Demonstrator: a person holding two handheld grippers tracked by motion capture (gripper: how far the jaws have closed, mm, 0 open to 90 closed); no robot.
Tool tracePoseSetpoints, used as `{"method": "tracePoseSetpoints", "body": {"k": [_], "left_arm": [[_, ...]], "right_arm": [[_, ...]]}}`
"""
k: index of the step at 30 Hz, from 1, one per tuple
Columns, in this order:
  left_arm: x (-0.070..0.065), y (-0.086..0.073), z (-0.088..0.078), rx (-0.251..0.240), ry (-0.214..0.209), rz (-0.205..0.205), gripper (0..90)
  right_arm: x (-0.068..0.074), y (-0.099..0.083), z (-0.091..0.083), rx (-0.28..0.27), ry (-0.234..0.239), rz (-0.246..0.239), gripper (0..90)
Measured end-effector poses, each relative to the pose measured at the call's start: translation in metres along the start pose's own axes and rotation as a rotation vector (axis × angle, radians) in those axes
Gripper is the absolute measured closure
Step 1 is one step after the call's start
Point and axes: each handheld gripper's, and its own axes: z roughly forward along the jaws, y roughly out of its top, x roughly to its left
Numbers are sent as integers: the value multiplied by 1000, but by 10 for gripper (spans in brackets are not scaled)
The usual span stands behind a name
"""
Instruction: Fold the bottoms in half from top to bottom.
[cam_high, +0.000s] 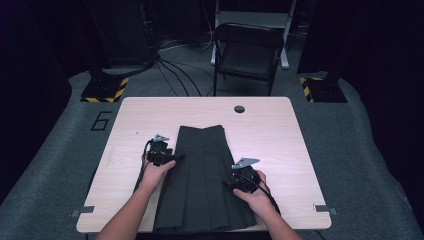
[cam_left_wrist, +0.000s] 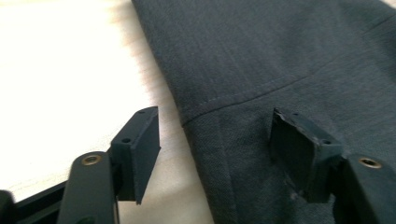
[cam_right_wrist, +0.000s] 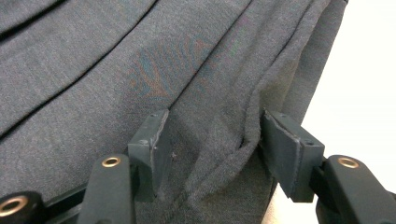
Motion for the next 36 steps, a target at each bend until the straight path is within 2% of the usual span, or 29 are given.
{"method": "tracePoseSetpoints", "body": {"k": [9, 14, 15, 17, 19, 21, 25, 28, 31, 36], "left_arm": [[2, 6, 9, 3, -23, 1, 311], [2, 6, 12, -4, -37, 8, 289], [1, 6, 13, -4, -41, -3, 284], [1, 8, 14, -3, -43, -4, 278], [0, 10, 16, 8, -57, -12, 279], [-1, 13, 18, 18, -53, -1, 281], [-2, 15, 18, 8, -59, -15, 302], [-2, 17, 15, 4, -68, -31, 324], [-3, 20, 12, -6, -62, -24, 348], [-6, 23, 7, -25, -71, -38, 397]], "right_arm": [[0, -1, 0, -2, 0, -2, 422], [0, -1, 0, 1, 6, 8, 422], [1, -1, 0, 4, 5, 21, 421], [2, -1, 1, -12, 0, 26, 421], [2, -1, 1, -12, 0, 24, 421], [1, -1, 1, -12, 1, 27, 421], [1, -2, 1, -12, 1, 24, 421], [-1, -1, 1, -5, 8, 4, 421], [0, -1, 1, -6, 10, 8, 421], [-1, -2, 1, -8, 8, 2, 421]]}}
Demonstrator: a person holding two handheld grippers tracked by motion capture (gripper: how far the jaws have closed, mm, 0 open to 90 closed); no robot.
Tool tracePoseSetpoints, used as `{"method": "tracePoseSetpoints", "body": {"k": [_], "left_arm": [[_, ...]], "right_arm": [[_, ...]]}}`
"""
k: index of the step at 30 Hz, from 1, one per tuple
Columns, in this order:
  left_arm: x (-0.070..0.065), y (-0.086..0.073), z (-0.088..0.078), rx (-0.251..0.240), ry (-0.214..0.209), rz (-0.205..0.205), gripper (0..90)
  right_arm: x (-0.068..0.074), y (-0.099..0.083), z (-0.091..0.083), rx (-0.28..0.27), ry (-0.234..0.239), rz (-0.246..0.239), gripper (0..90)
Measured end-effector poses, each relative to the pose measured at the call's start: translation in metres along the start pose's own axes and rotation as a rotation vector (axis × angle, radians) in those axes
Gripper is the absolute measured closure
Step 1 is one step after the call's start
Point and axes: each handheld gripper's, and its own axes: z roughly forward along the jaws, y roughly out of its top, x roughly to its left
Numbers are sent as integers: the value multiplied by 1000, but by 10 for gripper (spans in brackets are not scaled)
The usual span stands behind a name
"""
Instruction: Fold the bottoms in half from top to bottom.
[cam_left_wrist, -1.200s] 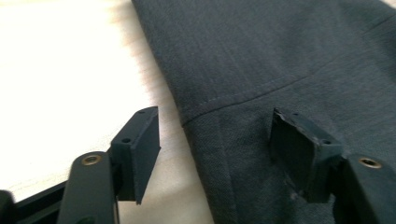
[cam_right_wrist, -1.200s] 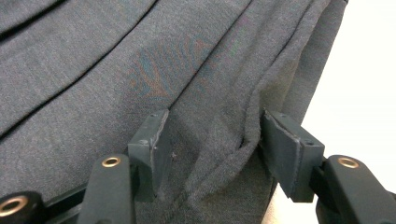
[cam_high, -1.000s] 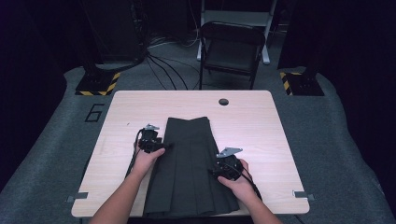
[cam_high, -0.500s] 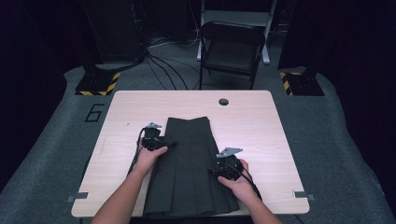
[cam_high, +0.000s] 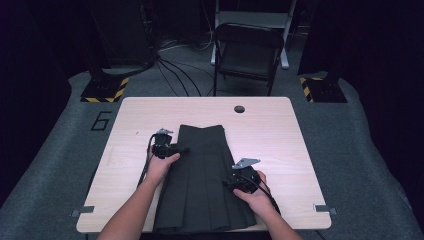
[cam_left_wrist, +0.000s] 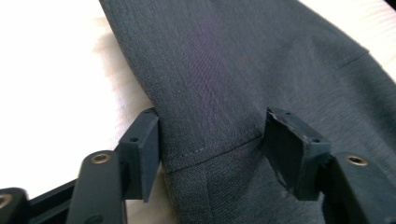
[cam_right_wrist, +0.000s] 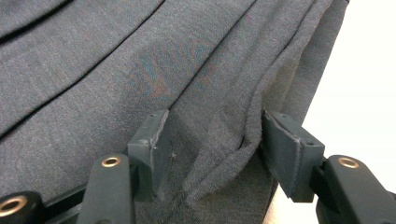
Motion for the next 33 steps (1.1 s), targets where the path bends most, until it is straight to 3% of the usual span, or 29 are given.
{"method": "tracePoseSetpoints", "body": {"k": [7, 12, 15, 25, 33], "left_arm": [[-2, 2, -6, -35, 7, -5, 505], [-5, 3, -9, -53, 45, -4, 654], [-8, 3, -9, -56, 60, 9, 697], [-28, 2, -19, -111, 19, 102, 786], [-45, -1, -27, -125, -20, 222, 800]], "right_arm": [[0, 0, 0, -3, 1, 2, 420], [0, 0, 0, -3, 1, 3, 420], [0, -1, 0, -9, -2, -4, 419], [0, -1, 0, -6, -1, -6, 421], [5, 0, 1, 8, -27, 27, 422]]}}
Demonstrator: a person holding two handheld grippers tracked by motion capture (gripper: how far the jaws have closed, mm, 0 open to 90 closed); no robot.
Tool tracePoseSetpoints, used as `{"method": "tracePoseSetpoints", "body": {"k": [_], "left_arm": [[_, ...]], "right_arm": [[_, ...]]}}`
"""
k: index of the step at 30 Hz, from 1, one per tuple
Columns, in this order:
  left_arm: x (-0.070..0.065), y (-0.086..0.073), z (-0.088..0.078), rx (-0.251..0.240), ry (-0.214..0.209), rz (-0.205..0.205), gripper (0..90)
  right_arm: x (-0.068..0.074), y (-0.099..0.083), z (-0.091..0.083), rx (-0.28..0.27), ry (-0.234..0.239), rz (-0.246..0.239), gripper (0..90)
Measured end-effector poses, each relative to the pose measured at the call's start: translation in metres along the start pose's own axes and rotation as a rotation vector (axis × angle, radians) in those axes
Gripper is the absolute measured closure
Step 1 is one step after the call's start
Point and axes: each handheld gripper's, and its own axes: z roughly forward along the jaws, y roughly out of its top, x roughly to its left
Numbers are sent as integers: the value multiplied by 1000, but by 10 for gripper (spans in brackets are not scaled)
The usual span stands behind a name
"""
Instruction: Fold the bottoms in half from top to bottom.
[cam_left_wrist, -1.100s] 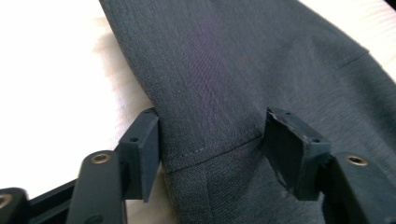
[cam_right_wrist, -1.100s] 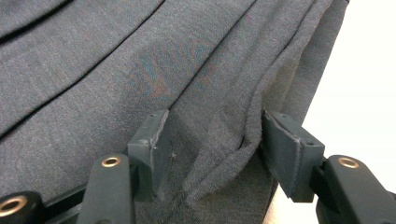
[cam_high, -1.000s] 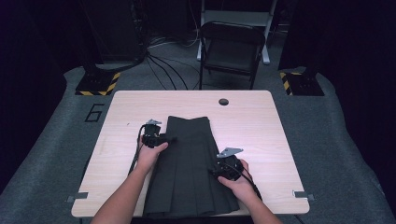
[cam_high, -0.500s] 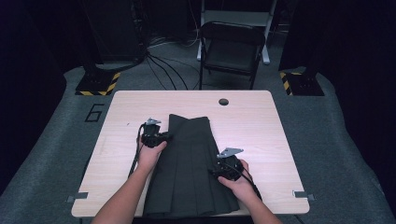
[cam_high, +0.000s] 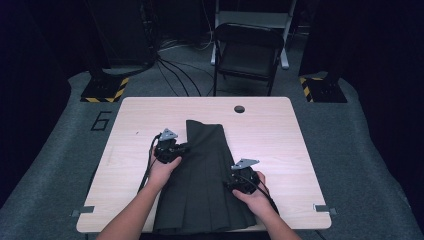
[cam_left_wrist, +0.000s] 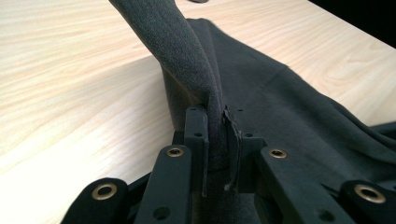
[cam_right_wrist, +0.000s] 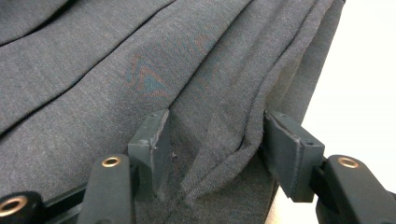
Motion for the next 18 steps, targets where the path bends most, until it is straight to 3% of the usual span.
{"method": "tracePoseSetpoints", "body": {"k": [12, 13, 15, 18], "left_arm": [[-30, -12, -10, 12, -88, 125, 814], [-31, -13, -12, 16, -90, 138, 814], [-33, -17, -16, 30, -101, 158, 815], [-32, -24, -21, 32, -113, 158, 816]], "right_arm": [[1, 2, 0, 19, -12, -23, 430], [2, 2, 1, 12, -20, -3, 433], [2, 2, 0, 23, -15, -13, 437], [2, 3, 0, 27, -14, -16, 446]]}}
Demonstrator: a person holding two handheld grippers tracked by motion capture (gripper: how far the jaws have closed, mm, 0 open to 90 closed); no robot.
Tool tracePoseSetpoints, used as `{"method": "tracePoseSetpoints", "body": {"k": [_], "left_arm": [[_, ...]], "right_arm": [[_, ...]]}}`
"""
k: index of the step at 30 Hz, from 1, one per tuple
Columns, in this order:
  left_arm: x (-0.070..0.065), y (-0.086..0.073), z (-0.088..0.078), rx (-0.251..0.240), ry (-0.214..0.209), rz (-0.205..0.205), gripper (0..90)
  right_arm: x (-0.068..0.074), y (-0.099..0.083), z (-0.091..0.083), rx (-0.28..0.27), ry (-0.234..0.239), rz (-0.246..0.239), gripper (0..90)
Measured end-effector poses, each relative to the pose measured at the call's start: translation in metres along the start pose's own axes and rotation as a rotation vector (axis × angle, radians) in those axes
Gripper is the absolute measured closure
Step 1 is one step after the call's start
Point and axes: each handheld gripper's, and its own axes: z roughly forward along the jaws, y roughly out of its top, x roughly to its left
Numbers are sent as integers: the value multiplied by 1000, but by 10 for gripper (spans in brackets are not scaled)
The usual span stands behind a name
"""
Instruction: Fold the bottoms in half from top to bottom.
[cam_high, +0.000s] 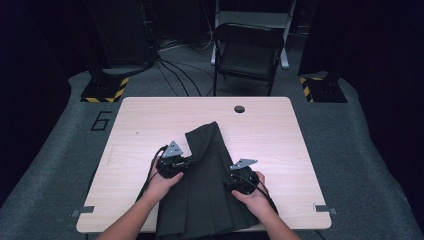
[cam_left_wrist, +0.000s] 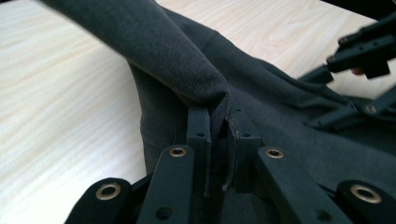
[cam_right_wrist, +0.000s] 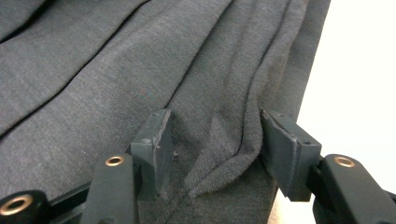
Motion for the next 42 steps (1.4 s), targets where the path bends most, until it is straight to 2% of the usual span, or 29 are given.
{"method": "tracePoseSetpoints", "body": {"k": [1, 2, 7, 13, 19, 24, 27, 30, 37, 40, 41, 42], "left_arm": [[-1, -3, 0, -9, 7, -4, 816], [-1, -5, -1, 2, -6, -8, 817], [-9, -11, -1, 31, -18, 34, 818], [-18, -15, -8, 37, -29, 62, 820], [-19, -22, -19, 28, -12, 57, 822], [-20, -30, -13, 34, -10, 45, 822], [-23, -34, -8, 61, -10, 83, 822], [-25, -38, -7, 70, -12, 90, 822], [-22, -49, -4, 32, -29, 45, 821], [-23, -50, -3, 37, -26, 54, 821], [-24, -51, -2, 32, -19, 55, 821], [-25, -51, -2, 37, -21, 53, 820]], "right_arm": [[1, 0, 0, 3, 1, 12, 450], [2, 0, 0, 5, -3, 17, 452], [1, 0, 0, 6, -7, 4, 460], [2, 0, 0, -2, -13, 4, 482], [3, 0, 0, 4, -11, 15, 504], [4, 0, -1, 5, -18, 18, 506], [5, 0, 0, 1, -24, 24, 508], [4, 0, 0, 5, -22, 20, 508], [3, 0, 0, -3, -10, 19, 504], [1, 0, 0, -1, -2, 15, 496], [2, 0, 0, 0, 3, 35, 490], [1, 0, 0, -10, 2, 28, 485]]}}
